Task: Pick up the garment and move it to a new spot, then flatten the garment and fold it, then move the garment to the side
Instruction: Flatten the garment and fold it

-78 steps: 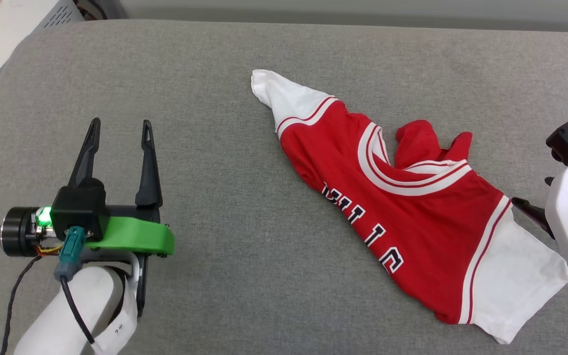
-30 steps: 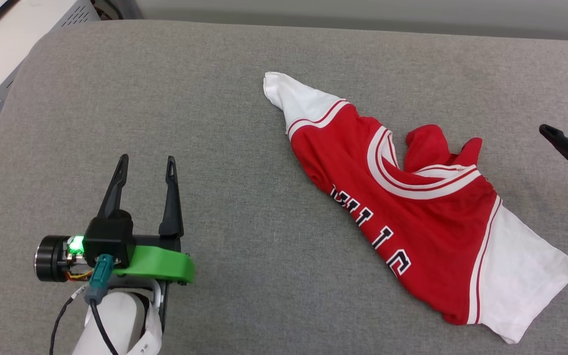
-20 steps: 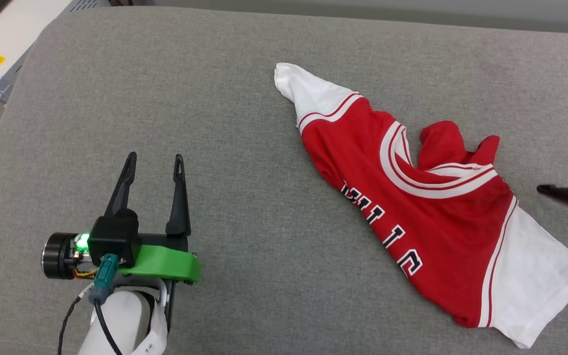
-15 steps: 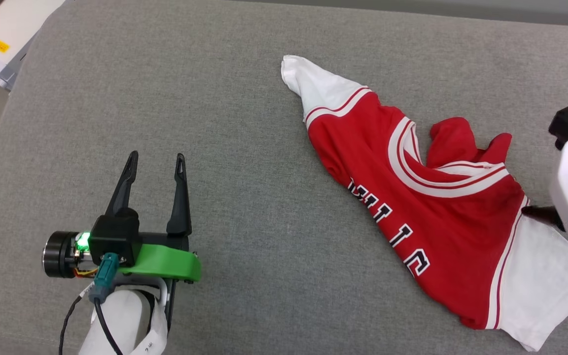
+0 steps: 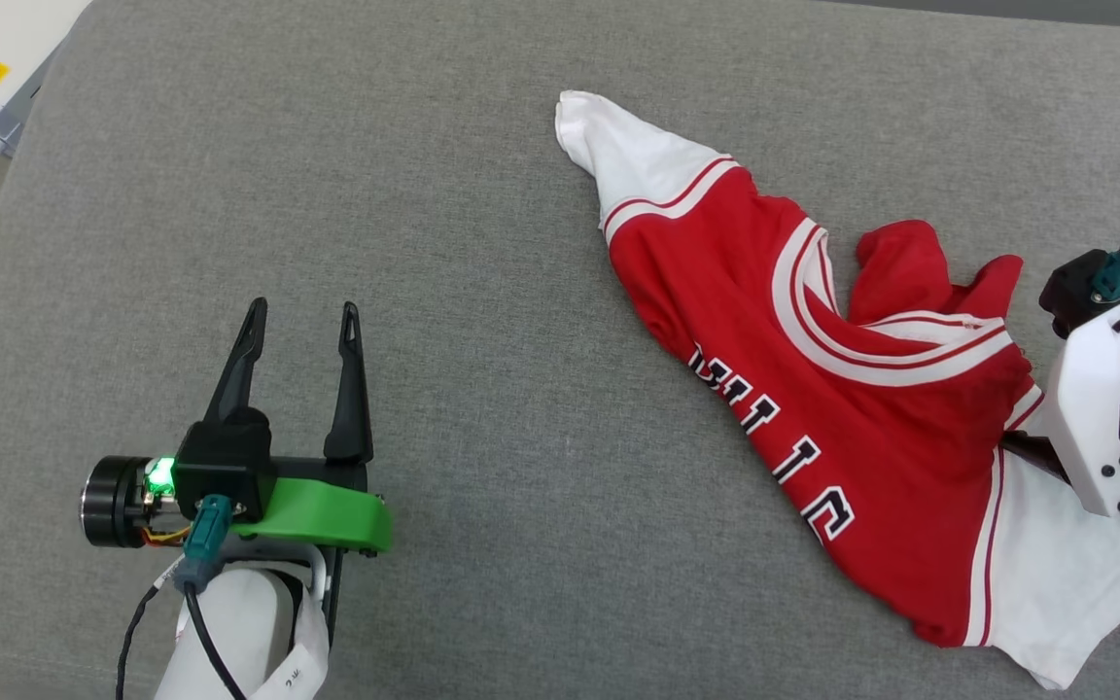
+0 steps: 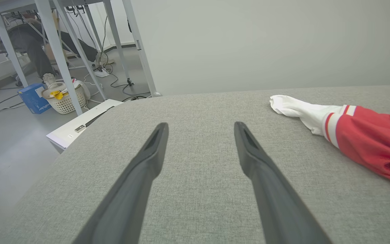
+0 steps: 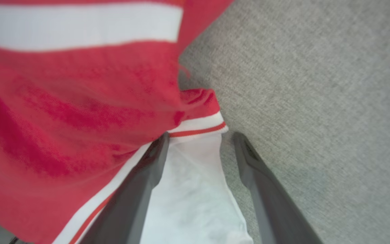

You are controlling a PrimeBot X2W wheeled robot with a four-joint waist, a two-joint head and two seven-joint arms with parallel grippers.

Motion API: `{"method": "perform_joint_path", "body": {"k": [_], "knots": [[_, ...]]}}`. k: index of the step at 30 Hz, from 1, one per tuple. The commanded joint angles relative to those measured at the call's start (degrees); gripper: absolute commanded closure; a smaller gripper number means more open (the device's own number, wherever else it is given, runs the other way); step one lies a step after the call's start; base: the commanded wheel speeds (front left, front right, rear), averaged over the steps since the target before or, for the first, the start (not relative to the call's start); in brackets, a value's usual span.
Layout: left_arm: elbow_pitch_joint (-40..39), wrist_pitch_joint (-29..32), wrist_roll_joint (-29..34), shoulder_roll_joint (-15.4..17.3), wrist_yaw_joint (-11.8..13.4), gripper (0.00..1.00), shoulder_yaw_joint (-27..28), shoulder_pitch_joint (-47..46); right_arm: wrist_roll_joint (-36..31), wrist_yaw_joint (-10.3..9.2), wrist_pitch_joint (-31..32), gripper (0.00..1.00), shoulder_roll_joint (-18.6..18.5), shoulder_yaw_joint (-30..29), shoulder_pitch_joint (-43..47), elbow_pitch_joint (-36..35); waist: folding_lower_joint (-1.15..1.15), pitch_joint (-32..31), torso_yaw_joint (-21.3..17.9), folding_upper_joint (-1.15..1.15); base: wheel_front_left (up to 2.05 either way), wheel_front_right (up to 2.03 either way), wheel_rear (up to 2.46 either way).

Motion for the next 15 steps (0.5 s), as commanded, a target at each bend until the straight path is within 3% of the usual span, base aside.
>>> {"method": "perform_joint_path", "body": {"k": [1,6,11,15], "knots": [[0.16,-0.33,0.55,-0.47,-0.36,0.00,0.27,-0.68,0.70,0.02,-1.43,1.00,1.68,2.58,2.84,1.31,0.00,-0.60,-0.73,0.37,0.00,0.00,0.00],[0.58,-0.33,1.07,-0.85,-0.67,0.00,0.57,-0.15,1.22,0.02,-8.20,1.00,0.46,0.93,0.73,-0.95,0.00,-2.42,-1.79,0.37,0.00,0.00,0.00],[0.60,-0.33,1.43,-1.15,-0.83,0.00,0.92,1.06,1.16,0.02,-13.01,1.00,-3.86,-1.20,0.50,-6.92,0.00,-3.99,-2.39,0.37,0.00,0.00,0.00],[0.21,-0.33,1.56,-1.30,-0.87,0.00,1.38,1.86,1.26,0.02,-13.46,1.00,-7.70,-4.65,0.83,-11.01,0.00,-4.24,-2.77,0.37,0.00,0.00,0.00]]}}
